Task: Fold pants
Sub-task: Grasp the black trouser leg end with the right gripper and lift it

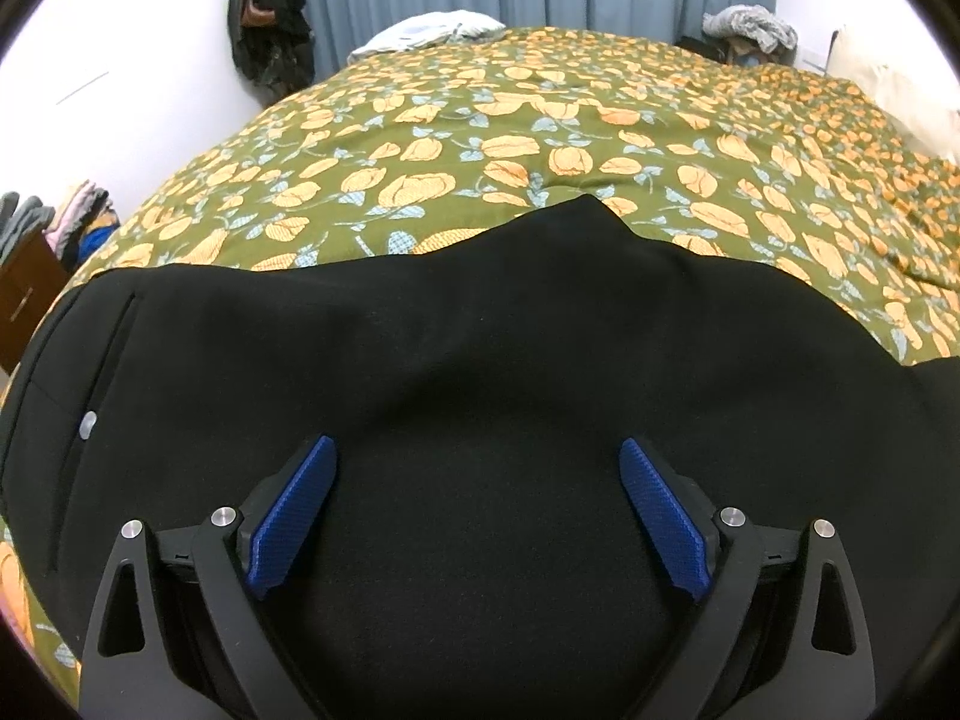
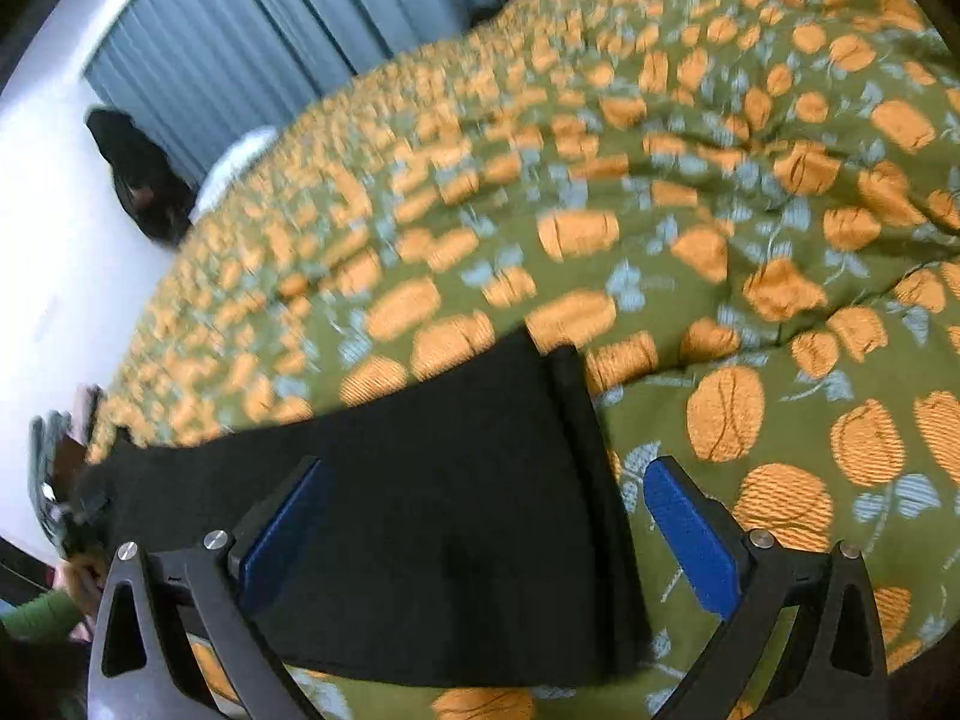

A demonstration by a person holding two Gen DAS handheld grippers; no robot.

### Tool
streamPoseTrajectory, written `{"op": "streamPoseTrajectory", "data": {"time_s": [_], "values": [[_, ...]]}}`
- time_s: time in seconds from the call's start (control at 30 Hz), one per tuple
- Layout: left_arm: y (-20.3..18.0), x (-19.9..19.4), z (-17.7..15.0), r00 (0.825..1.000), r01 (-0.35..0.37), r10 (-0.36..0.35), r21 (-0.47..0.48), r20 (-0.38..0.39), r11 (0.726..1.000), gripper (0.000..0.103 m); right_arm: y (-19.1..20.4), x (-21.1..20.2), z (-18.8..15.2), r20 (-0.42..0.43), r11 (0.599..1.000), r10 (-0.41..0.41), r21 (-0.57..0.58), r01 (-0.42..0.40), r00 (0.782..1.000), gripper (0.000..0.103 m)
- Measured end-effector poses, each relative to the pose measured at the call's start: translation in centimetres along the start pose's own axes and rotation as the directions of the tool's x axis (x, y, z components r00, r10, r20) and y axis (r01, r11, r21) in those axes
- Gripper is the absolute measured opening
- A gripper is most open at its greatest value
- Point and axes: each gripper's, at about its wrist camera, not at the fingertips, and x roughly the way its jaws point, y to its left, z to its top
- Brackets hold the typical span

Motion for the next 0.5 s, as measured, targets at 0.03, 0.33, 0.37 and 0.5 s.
{"op": "streamPoseTrajectory", "data": {"time_s": [0.03, 0.33, 0.37, 0.5], "values": [[0.0, 0.0, 0.0, 1.0, 0.0, 0.0, 0.0, -0.001, 1.0, 0.096, -0.5, 0.4, -0.1, -0.011, 1.0, 0.016, 0.021, -0.016, 1.0, 0.097], [0.1, 0.1, 0.0, 1.0, -0.01, 0.01, 0.002, 0.004, 1.0, 0.097, -1.9, -1.0, -2.5, -0.066, 0.988, 0.133, 0.083, -0.128, 0.989, 0.032], [0.0, 0.1, -0.1, 1.0, -0.01, 0.01, 0.002, 0.004, 1.0, 0.097, -2.0, -0.8, -2.7, -0.084, 0.99, 0.116, 0.087, -0.109, 0.99, 0.031], [0.0, 0.1, -0.1, 1.0, -0.013, 0.013, 0.001, 0.0, 1.0, 0.098, -0.8, -1.6, -2.6, -0.029, 0.98, 0.179, 0.088, -0.176, 0.983, 0.015]]}}
